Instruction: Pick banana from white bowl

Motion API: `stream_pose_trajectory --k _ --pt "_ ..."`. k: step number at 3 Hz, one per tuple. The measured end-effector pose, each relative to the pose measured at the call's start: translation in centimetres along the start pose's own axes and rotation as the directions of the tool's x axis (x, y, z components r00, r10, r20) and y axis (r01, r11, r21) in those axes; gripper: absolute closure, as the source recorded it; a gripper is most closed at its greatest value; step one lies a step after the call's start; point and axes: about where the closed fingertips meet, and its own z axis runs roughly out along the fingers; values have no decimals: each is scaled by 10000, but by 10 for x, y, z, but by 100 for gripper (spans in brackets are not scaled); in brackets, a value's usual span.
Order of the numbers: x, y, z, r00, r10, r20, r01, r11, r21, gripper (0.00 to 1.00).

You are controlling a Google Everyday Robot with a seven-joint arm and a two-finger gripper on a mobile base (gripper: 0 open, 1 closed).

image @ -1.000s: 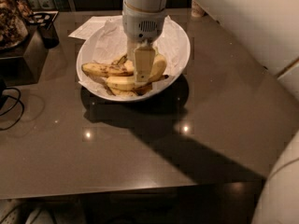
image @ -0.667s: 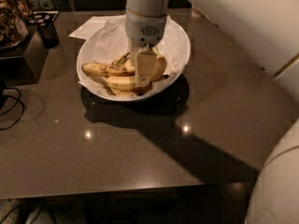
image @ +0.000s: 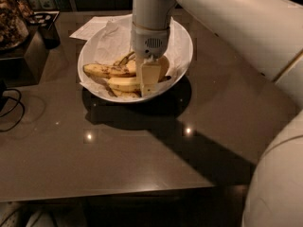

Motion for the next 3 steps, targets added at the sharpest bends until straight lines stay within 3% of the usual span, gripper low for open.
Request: stream_pose_trajectory --k 1,2,3 --pt "7 3 9 9996 269 33 -269 9996 -88 61" --pt "3 -5 10 9995 251 196 -255 9995 180 84" --pt "2 -5 10 9995 251 201 -255 9995 188 100"
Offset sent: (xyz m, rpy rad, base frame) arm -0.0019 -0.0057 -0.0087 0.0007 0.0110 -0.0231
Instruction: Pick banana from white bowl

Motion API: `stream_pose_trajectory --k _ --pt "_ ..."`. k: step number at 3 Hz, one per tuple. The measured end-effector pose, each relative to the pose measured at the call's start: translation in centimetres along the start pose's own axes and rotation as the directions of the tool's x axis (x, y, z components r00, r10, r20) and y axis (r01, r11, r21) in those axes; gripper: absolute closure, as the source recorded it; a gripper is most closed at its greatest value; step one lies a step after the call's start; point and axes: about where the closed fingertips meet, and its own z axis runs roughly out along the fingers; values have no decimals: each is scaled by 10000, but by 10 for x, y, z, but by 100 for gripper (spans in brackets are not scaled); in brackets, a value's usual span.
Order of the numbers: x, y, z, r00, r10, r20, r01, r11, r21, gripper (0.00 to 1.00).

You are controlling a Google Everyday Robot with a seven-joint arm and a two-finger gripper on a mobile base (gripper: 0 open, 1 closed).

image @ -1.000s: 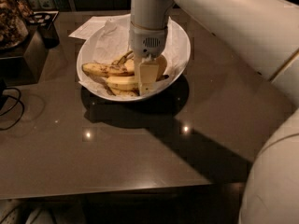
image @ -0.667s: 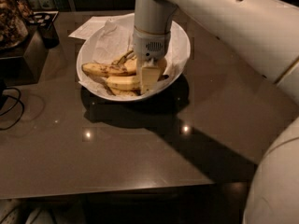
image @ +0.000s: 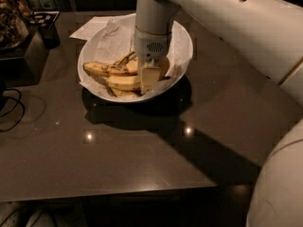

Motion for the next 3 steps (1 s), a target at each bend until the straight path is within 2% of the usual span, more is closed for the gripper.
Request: stream_pose_trajectory --k 1,3 --pt "-3 1 -4 9998 169 46 -170 9993 326 100" --pt "-5 24 -33 9970 657 401 -690 9937 886 100"
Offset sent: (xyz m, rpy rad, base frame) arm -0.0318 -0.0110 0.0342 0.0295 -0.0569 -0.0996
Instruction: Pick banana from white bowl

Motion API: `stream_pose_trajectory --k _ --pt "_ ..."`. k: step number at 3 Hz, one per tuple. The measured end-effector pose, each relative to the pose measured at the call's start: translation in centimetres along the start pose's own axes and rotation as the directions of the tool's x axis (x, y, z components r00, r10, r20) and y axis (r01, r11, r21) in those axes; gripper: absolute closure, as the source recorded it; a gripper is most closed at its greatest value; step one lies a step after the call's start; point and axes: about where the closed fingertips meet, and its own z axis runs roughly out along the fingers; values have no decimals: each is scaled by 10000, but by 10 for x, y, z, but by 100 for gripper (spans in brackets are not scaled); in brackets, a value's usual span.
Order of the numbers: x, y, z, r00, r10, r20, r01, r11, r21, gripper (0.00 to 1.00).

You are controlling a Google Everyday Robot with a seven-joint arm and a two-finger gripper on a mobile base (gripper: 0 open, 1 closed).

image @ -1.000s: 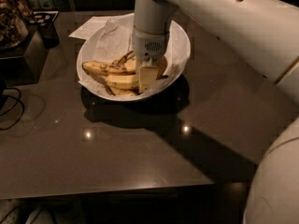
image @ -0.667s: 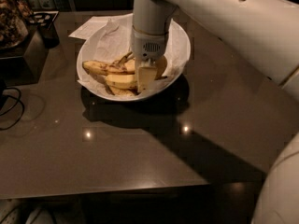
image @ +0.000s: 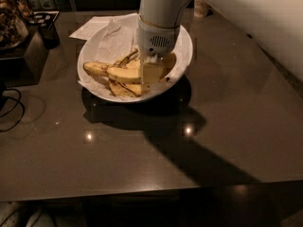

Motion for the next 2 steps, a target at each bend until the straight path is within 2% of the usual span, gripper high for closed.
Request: stream_pose_trajectory --k 2 --pt "-9 10 -44 9995 -106 312 97 9995 298 100"
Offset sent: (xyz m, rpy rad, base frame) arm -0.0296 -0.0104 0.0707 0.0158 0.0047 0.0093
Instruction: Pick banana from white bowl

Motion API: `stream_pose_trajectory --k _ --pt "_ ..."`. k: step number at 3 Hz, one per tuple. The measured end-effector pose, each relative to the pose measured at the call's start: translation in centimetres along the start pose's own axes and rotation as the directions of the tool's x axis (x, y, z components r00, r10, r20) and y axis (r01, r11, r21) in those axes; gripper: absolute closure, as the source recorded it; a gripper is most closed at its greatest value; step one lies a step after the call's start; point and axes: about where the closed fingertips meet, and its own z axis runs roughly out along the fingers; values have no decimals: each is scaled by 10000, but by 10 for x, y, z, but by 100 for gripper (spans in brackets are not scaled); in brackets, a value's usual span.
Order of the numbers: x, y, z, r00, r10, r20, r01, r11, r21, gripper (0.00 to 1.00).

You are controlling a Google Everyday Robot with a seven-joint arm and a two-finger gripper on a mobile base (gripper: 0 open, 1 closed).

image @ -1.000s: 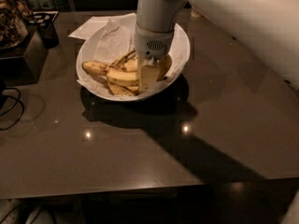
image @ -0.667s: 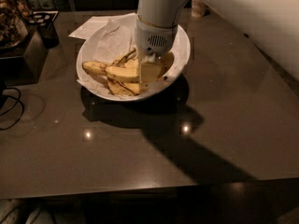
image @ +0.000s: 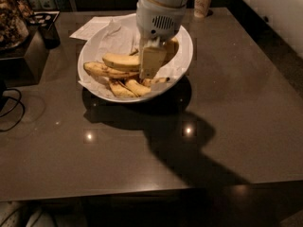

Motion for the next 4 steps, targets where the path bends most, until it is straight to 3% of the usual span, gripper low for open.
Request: stream_pose_trajectory --k 1,2,4 --pt "-3 13 -23 9994 -5 347 1 9999 142 100" --pt "-9 9 -23 9987 -47 510 30 9994 334 100" --pt "-48 44 -53 9956 -609 707 588 9978 310 100"
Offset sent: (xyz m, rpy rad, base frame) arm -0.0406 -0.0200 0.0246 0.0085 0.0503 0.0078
